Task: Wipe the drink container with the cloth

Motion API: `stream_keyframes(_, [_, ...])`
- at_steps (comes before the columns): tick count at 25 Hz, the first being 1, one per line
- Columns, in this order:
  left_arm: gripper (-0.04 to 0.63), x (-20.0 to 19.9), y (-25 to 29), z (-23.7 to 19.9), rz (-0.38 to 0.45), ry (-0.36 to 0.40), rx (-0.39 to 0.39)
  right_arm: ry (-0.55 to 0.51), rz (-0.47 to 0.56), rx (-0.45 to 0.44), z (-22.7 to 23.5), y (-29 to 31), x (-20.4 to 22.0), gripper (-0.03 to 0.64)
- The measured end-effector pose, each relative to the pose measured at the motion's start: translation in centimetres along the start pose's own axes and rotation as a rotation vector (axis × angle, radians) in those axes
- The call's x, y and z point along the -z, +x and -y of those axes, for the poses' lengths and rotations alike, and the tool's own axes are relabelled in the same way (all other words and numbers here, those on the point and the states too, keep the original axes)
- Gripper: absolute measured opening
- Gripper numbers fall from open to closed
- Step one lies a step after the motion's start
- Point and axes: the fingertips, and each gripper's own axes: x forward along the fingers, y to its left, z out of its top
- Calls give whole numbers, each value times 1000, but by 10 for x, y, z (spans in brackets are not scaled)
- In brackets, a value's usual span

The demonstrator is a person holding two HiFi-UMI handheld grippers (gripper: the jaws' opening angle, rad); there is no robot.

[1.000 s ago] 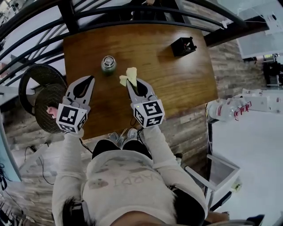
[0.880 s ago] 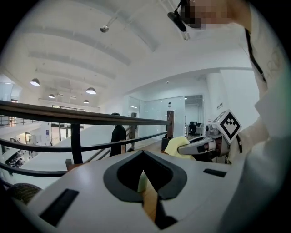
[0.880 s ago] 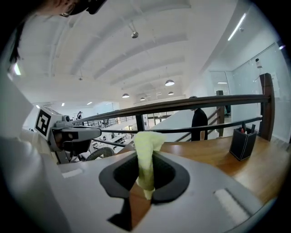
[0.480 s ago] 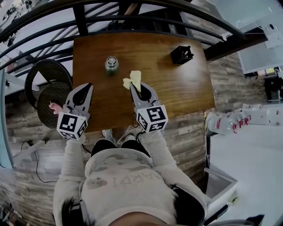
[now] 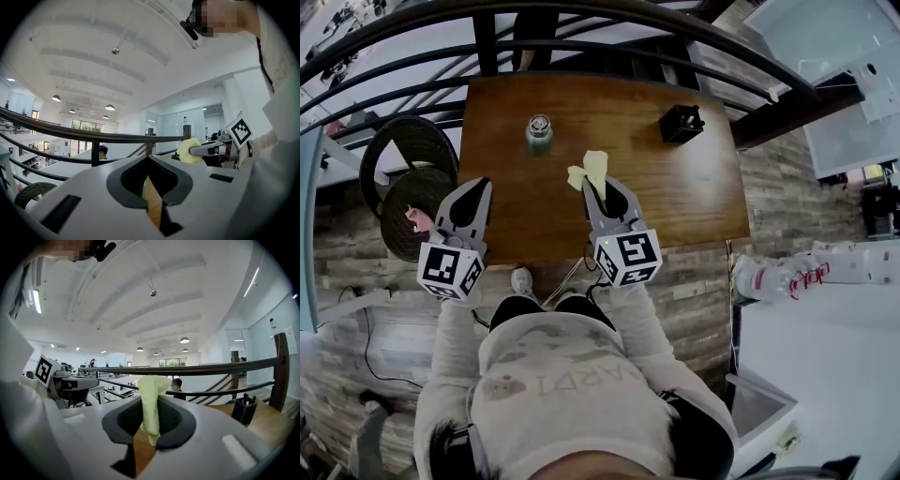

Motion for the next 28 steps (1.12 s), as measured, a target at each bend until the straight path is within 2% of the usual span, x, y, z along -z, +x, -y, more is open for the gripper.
stream_keyframes(12, [5,-18,-43,31,72,1,-67,-17,90,-31,-9,-50,-25,61])
stream_keyframes(28, [5,-30,-80,71,135,-1,-100,-31,160,-68,-24,-97,-39,60])
